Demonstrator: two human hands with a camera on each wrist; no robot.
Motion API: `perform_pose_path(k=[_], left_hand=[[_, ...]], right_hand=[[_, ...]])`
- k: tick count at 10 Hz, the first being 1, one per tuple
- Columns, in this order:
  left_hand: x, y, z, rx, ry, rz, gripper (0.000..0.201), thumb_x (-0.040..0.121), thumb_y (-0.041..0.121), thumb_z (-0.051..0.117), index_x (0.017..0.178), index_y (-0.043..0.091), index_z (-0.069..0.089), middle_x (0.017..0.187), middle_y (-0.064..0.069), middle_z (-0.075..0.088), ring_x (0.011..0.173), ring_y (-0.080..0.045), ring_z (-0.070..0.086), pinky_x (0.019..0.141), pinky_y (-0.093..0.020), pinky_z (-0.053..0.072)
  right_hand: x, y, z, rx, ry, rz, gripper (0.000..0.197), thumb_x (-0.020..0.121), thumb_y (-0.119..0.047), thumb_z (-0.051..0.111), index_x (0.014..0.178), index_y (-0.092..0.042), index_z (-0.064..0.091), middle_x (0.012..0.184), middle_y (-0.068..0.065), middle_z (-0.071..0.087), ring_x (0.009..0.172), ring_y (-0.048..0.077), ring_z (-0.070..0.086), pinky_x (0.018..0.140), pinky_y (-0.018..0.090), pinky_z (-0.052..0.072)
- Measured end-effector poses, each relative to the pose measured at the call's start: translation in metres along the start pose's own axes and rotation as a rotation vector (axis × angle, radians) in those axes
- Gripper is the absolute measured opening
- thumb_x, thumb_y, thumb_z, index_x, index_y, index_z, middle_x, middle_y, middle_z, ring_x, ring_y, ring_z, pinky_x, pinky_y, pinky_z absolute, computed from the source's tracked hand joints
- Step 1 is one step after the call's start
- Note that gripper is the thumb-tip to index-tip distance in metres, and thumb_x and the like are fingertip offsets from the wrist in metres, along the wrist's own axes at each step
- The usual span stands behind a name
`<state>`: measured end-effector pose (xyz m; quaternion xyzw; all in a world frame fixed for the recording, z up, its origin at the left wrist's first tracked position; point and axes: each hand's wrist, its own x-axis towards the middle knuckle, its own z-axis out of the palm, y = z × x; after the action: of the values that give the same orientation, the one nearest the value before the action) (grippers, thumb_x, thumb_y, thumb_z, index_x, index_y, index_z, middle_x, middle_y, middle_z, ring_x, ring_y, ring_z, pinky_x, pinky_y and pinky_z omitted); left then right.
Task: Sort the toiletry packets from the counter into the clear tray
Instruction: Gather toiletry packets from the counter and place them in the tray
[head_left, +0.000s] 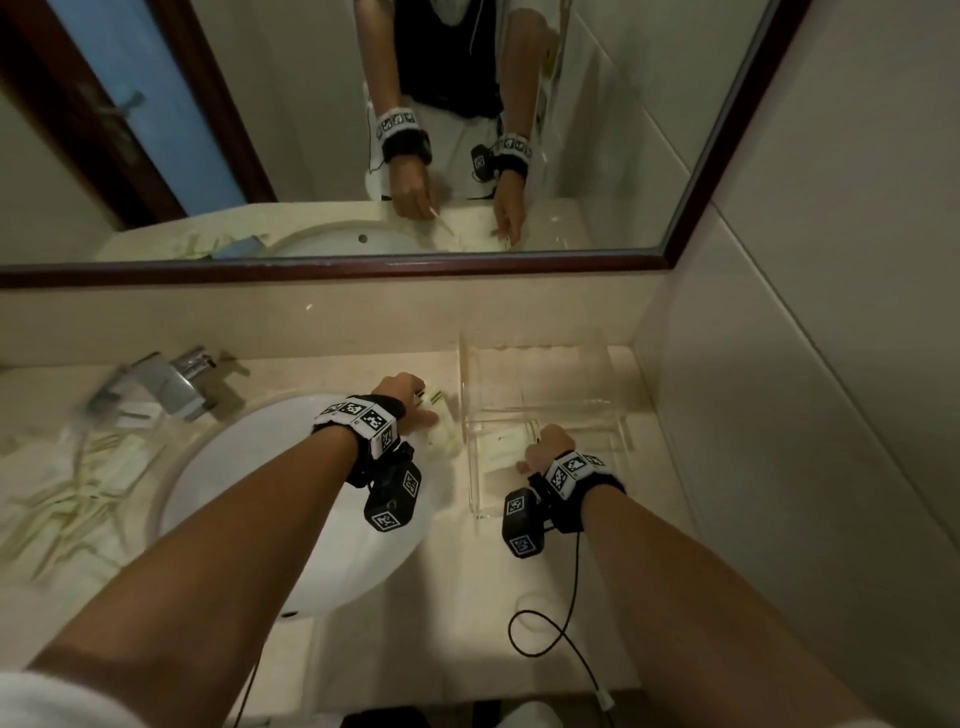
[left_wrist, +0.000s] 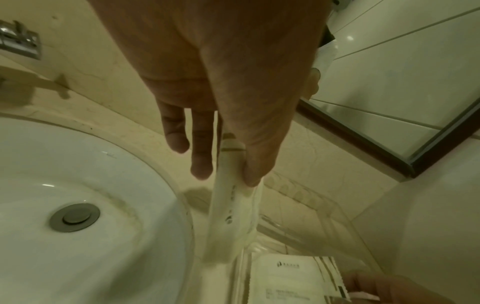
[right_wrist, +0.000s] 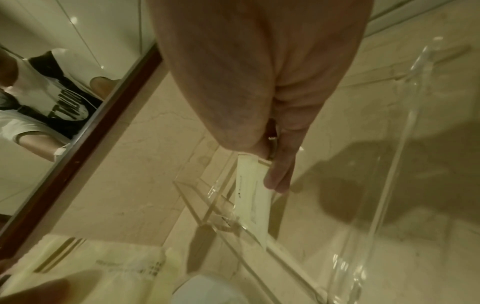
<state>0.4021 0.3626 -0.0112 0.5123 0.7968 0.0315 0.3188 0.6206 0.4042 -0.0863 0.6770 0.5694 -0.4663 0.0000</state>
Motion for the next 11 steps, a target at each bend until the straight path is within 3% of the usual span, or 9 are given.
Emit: perform_pose_path(k=[1,3,4,5,6,8,9,10,11], left_hand=[[0.004,-0.003,0.003,-0.004,0.007,-0.001,0.042,0.080,0.029,0.071,0.108,-0.001,0.061,0.110,-0.020,0.067,0.096,-0.034,0.067,0.080,-0.036,0.057],[0.014,-0.010,0.013,-0.072,0.025,-0.056,0.060,0.078,0.032,0.073,0.126,0.002,0.054,0.123,-0.018,0.062,0.104,-0.035,0.065,0.085,-0.035,0.055],[0.017,-0.010,0.016,-0.084,0.013,-0.065,0.056,0.079,0.031,0.073,0.122,0.001,0.056,0.118,-0.019,0.064,0.101,-0.034,0.066,0.079,-0.032,0.053],[0.021,-0.009,0.018,-0.106,0.006,-0.074,0.052,0.079,0.029,0.072,0.121,0.002,0.057,0.114,-0.018,0.065,0.093,-0.032,0.068,0.069,-0.028,0.053],[0.024,-0.008,0.020,-0.098,0.001,-0.075,0.050,0.079,0.030,0.072,0.120,0.003,0.059,0.113,-0.018,0.066,0.094,-0.033,0.068,0.073,-0.030,0.054],[0.028,-0.005,0.022,-0.100,-0.016,-0.071,0.053,0.079,0.029,0.072,0.123,0.003,0.057,0.113,-0.017,0.065,0.072,-0.025,0.065,0.046,-0.021,0.044],[0.028,-0.005,0.023,-0.104,-0.017,-0.075,0.053,0.078,0.029,0.072,0.123,0.004,0.057,0.113,-0.016,0.065,0.068,-0.022,0.065,0.045,-0.020,0.043],[0.027,-0.004,0.022,-0.106,-0.015,-0.070,0.054,0.078,0.028,0.072,0.124,0.003,0.056,0.113,-0.016,0.065,0.063,-0.018,0.064,0.044,-0.019,0.043],[0.027,-0.001,0.020,-0.117,-0.012,-0.064,0.054,0.079,0.027,0.072,0.124,0.004,0.056,0.114,-0.016,0.065,0.063,-0.018,0.064,0.045,-0.019,0.044]], right_hand=[[0.003,-0.001,0.003,0.003,0.003,0.002,0.044,0.088,-0.008,0.064,0.128,0.004,0.051,0.129,0.020,0.056,0.120,0.031,0.055,0.078,0.026,0.040],[0.011,-0.001,0.009,0.084,-0.051,0.028,0.048,0.086,-0.007,0.065,0.130,0.003,0.050,0.127,0.018,0.057,0.119,0.030,0.057,0.070,0.023,0.044],[0.021,0.004,0.014,0.117,-0.079,0.050,0.050,0.081,-0.006,0.065,0.129,0.003,0.053,0.121,0.018,0.062,0.110,0.029,0.063,0.085,0.032,0.056],[0.026,0.007,0.017,0.316,-0.033,0.132,0.043,0.084,-0.009,0.063,0.126,-0.001,0.055,0.116,0.015,0.065,0.107,0.029,0.065,0.091,0.036,0.055],[0.024,0.012,0.018,-0.052,-0.080,0.043,0.030,0.101,-0.026,0.043,0.122,-0.011,0.060,0.122,0.006,0.065,0.118,0.029,0.056,0.105,0.036,0.040],[0.033,0.008,0.019,0.096,-0.028,0.092,0.034,0.098,-0.025,0.052,0.123,-0.004,0.059,0.126,0.007,0.061,0.118,0.024,0.057,0.102,0.027,0.044],[0.038,0.009,0.024,-0.050,0.066,0.063,0.036,0.087,-0.009,0.062,0.120,0.004,0.059,0.119,0.016,0.065,0.110,0.029,0.063,0.085,0.025,0.050],[0.037,0.009,0.026,-0.067,0.122,0.078,0.034,0.087,-0.005,0.055,0.118,0.007,0.059,0.120,0.021,0.064,0.106,0.034,0.064,0.072,0.029,0.048],[0.032,0.010,0.022,-0.061,0.174,0.073,0.037,0.087,-0.008,0.054,0.121,0.005,0.056,0.126,0.022,0.059,0.109,0.035,0.062,0.071,0.028,0.045]])
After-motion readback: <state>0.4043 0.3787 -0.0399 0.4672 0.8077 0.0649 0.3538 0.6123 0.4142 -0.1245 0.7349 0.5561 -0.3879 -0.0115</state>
